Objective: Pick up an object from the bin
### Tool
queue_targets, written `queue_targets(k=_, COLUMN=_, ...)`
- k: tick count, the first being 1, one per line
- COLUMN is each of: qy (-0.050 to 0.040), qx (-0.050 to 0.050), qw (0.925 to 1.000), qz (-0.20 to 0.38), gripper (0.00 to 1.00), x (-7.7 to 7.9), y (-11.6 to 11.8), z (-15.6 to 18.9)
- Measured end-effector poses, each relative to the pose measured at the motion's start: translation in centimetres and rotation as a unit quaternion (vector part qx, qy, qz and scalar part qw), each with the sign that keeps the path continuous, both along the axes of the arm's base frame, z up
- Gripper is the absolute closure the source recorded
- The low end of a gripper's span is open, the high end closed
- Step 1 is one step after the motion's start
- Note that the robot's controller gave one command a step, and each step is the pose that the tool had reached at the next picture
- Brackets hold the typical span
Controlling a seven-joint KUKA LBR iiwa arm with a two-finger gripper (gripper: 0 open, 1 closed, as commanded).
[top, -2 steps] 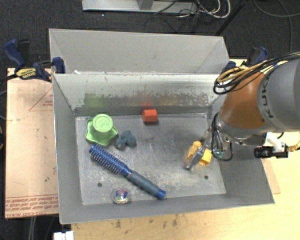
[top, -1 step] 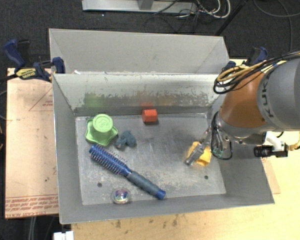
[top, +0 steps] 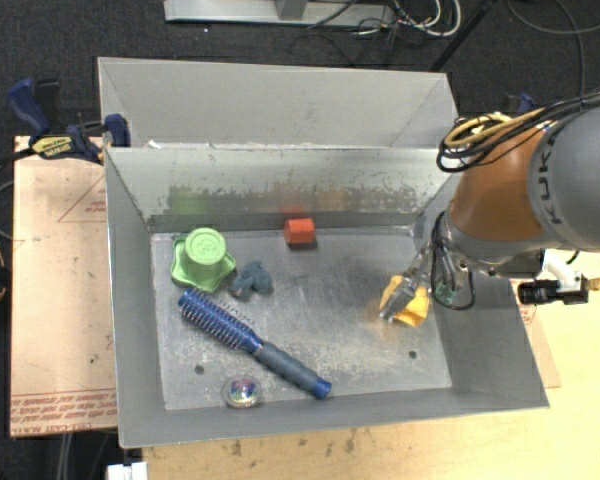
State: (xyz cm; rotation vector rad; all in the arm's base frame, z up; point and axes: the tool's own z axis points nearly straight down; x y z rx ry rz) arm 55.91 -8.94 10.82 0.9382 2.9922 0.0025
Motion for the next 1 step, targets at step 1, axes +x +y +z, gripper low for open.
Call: queue_targets(k=1, qy=-0.0019, qx=0.0, qw=1.0, qz=0.001, gripper=1.0, x=0.19, y=0.02, z=7.49)
